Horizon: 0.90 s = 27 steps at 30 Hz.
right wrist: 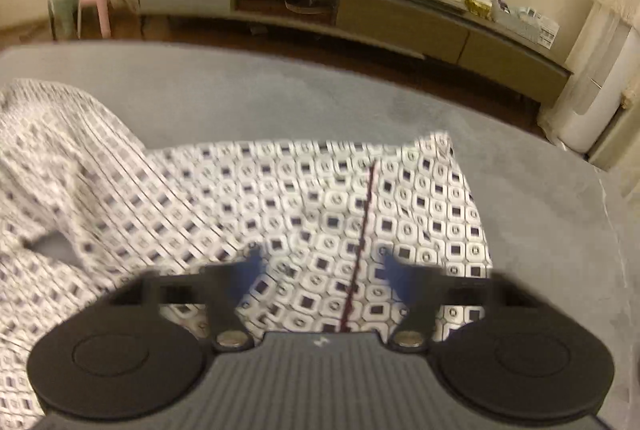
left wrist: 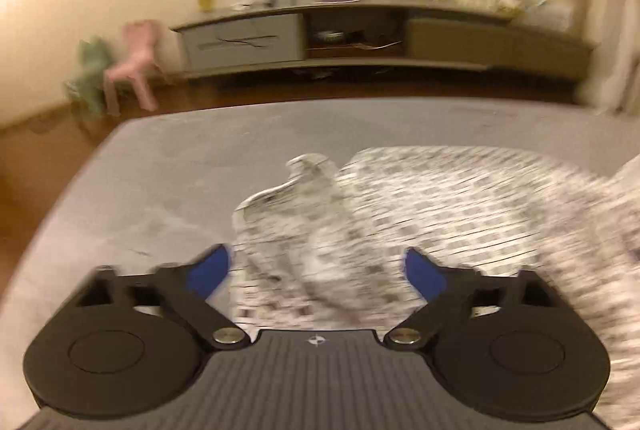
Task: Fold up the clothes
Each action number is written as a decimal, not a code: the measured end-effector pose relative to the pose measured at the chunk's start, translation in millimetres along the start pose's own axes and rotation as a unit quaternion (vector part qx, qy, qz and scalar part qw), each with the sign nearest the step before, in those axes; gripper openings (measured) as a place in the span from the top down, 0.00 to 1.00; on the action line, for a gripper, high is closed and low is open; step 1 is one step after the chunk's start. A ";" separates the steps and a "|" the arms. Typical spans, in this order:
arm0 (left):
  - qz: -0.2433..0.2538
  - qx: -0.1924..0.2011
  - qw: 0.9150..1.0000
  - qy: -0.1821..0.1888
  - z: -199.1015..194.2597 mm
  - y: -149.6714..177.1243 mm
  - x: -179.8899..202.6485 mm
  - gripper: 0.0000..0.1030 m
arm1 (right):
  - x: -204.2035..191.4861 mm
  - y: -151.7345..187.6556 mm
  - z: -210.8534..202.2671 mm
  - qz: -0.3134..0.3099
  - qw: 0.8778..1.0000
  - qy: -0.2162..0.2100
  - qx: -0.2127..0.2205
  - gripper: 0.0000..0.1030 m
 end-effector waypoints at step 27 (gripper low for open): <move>-0.227 0.036 0.973 0.014 -30.8 -3.4 -136.9 0.70 | 79.5 28.5 -54.1 0.156 0.982 0.050 0.089 0.39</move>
Point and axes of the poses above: each gripper's, at about its wrist camera, not at the fingertips, and z roughly the way its jaws point, x to its right, y to its underside, the point moved 1 cm from there along z, roughly the way its jaws point, and after that the axes turned 4 degrees about -x, right-handed, at the moved point
